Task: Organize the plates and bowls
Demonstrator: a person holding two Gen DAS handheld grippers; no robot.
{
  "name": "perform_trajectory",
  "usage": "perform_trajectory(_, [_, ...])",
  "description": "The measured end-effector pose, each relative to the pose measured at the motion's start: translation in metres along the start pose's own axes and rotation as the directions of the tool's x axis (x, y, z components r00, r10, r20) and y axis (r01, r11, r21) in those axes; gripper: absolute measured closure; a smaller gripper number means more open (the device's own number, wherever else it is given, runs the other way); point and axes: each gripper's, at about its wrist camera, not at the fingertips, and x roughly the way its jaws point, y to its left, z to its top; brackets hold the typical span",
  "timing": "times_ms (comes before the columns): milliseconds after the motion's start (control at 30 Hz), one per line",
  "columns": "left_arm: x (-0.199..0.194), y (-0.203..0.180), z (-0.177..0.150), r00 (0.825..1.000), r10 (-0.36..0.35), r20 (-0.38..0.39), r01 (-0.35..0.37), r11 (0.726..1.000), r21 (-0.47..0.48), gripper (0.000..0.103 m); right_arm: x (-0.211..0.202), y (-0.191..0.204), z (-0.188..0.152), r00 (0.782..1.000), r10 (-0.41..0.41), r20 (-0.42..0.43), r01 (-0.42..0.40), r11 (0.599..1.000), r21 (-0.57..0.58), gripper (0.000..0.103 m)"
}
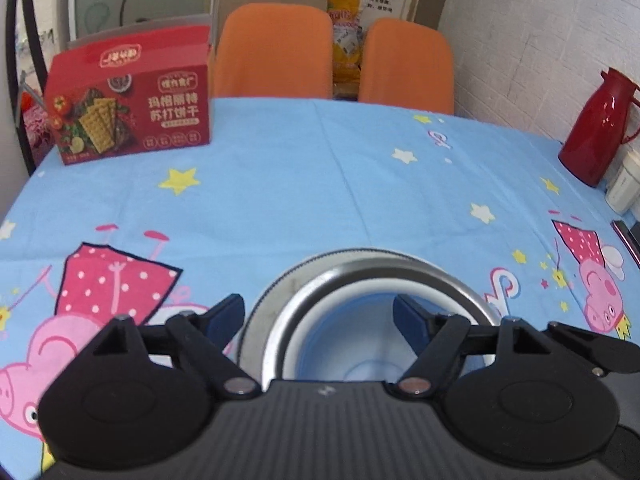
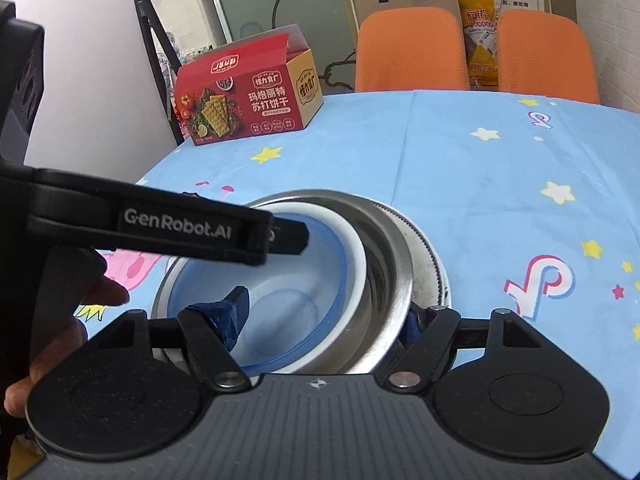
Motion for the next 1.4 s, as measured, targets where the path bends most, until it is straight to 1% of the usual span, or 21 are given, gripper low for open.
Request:
perform_trajectory(100, [-0.016, 0.003, 0.004, 0.997, 0.029, 0.066, -0.026, 0.999, -0.037, 0.027, -0.018, -0.006, 0.003, 0.998, -0.028, 0.057, 0.027, 1.000, 0.016, 0.042])
perform_trajectory(233, [-0.040, -0.004, 0.001, 0.989, 0.074, 0.129, -0.065, 0.995, -0.075, 0.027, -0.042, -0.018, 0.005, 0.985, -0.094, 0.143, 0.090, 0.995, 0.035, 0.042])
perform_trajectory(300, [-0.053, -0.014, -0.009, 0.981, 0.113, 0.160, -0.098, 0.990, -0.096, 0.027, -0.052, -0.026, 0.001, 0.976, -0.126, 0.177, 0.120, 0.992, 0.045, 0.041])
perform_trajectory(400, [-0.072, -0.032, -0.035, 0.965, 0.165, 0.205, -0.139, 0.981, -0.135, 0.027, -0.065, -0.041, -0.020, 0.951, -0.177, 0.253, 0.154, 0.982, 0.110, 0.041])
perform_trajectory(433, [-0.077, -0.038, -0.045, 0.961, 0.175, 0.214, -0.146, 0.979, -0.141, 0.027, -0.067, -0.046, -0.029, 0.943, -0.213, 0.256, 0.179, 0.972, 0.150, 0.040])
perform_trajectory(467, [-0.083, -0.045, -0.058, 0.956, 0.190, 0.222, -0.161, 0.976, -0.143, 0.026, -0.067, -0.051, -0.036, 0.942, -0.239, 0.236, 0.200, 0.964, 0.176, 0.040])
perform_trajectory(500, [-0.088, -0.051, -0.069, 0.952, 0.207, 0.226, -0.178, 0.974, -0.140, 0.026, -0.068, -0.054, -0.042, 0.943, -0.251, 0.220, 0.211, 0.959, 0.190, 0.040])
perform_trajectory(533, [-0.091, -0.057, -0.081, 0.949, 0.222, 0.226, -0.196, 0.972, -0.131, 0.026, -0.072, -0.056, -0.050, 0.939, -0.269, 0.215, 0.225, 0.952, 0.208, 0.040])
perform_trajectory(600, [-0.096, -0.068, -0.105, 0.947, 0.234, 0.219, -0.215, 0.971, -0.109, 0.026, -0.084, -0.056, -0.065, 0.922, -0.324, 0.214, 0.272, 0.932, 0.239, 0.040])
perform_trajectory(667, [-0.096, -0.077, -0.129, 0.952, 0.231, 0.199, -0.221, 0.973, -0.073, 0.026, -0.097, -0.052, -0.082, 0.902, -0.370, 0.224, 0.315, 0.917, 0.246, 0.039])
perform_trajectory(800, [-0.091, -0.090, -0.162, 0.957, 0.239, 0.164, -0.238, 0.971, -0.027, 0.026, -0.123, -0.043, -0.113, 0.880, -0.400, 0.258, 0.341, 0.908, 0.244, 0.039])
perform_trajectory(967, [-0.096, -0.101, -0.184, 0.962, 0.222, 0.161, -0.224, 0.975, -0.005, 0.026, -0.145, -0.031, -0.137, 0.864, -0.408, 0.296, 0.350, 0.908, 0.232, 0.038])
perform_trajectory(1000, [-0.098, -0.103, -0.187, 0.962, 0.218, 0.163, -0.221, 0.975, 0.001, 0.026, -0.147, -0.029, -0.139, 0.862, -0.409, 0.299, 0.351, 0.908, 0.229, 0.038])
perform_trajectory(1033, [-0.099, -0.104, -0.190, 0.963, 0.214, 0.164, -0.218, 0.976, 0.008, 0.026, -0.149, -0.028, -0.141, 0.867, -0.401, 0.297, 0.345, 0.911, 0.225, 0.038])
perform_trajectory(1133, [-0.103, -0.110, -0.198, 0.965, 0.203, 0.166, -0.210, 0.977, 0.026, 0.026, -0.150, -0.026, -0.145, 0.888, -0.358, 0.289, 0.300, 0.927, 0.226, 0.038])
perform_trajectory(1233, [-0.106, -0.116, -0.206, 0.965, 0.197, 0.174, -0.208, 0.977, 0.046, 0.026, -0.149, -0.024, -0.149, 0.900, -0.328, 0.287, 0.270, 0.936, 0.224, 0.037])
perform_trajectory(1300, [-0.104, -0.118, -0.208, 0.969, 0.182, 0.167, -0.194, 0.979, 0.060, 0.026, -0.147, -0.024, -0.150, 0.908, -0.312, 0.279, 0.256, 0.941, 0.220, 0.037])
perform_trajectory(1400, [-0.100, -0.119, -0.210, 0.973, 0.172, 0.151, -0.184, 0.981, 0.068, 0.026, -0.144, -0.023, -0.151, 0.914, -0.304, 0.267, 0.251, 0.943, 0.217, 0.037])
